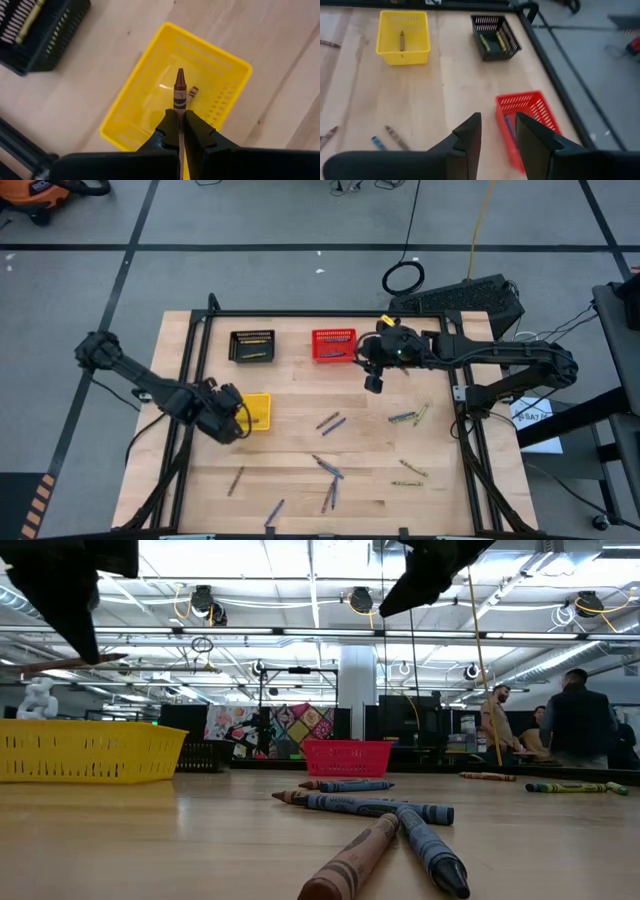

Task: Sort crayons
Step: Put the brown crayon into the yellow basket

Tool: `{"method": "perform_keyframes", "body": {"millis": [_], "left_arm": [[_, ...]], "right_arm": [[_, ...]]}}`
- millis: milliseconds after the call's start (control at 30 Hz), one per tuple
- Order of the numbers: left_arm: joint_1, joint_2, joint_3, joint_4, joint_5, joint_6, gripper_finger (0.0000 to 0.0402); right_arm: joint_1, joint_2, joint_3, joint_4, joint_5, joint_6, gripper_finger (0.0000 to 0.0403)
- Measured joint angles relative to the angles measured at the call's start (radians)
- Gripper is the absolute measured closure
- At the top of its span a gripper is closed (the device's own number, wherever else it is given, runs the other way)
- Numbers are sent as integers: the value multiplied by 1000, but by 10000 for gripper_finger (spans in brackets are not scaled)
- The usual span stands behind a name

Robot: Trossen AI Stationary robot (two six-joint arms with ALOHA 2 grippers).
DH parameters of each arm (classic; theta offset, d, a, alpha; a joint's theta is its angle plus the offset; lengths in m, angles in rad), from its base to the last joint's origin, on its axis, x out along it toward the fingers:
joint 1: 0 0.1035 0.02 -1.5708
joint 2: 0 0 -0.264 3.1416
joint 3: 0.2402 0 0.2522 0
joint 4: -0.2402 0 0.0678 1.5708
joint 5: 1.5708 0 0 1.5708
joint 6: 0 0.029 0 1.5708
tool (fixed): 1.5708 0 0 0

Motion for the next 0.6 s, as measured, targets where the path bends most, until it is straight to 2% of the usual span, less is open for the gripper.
{"method": "perform_keyframes", "body": {"millis": [300,600], "left_arm": [[108,-27,0,2,9,151,402],[183,-27,0,106,102,404,402]], "right_arm": [[-71,0,0,93,1,-213,296],[-166,6,0,144,-4,-209,296]]}}
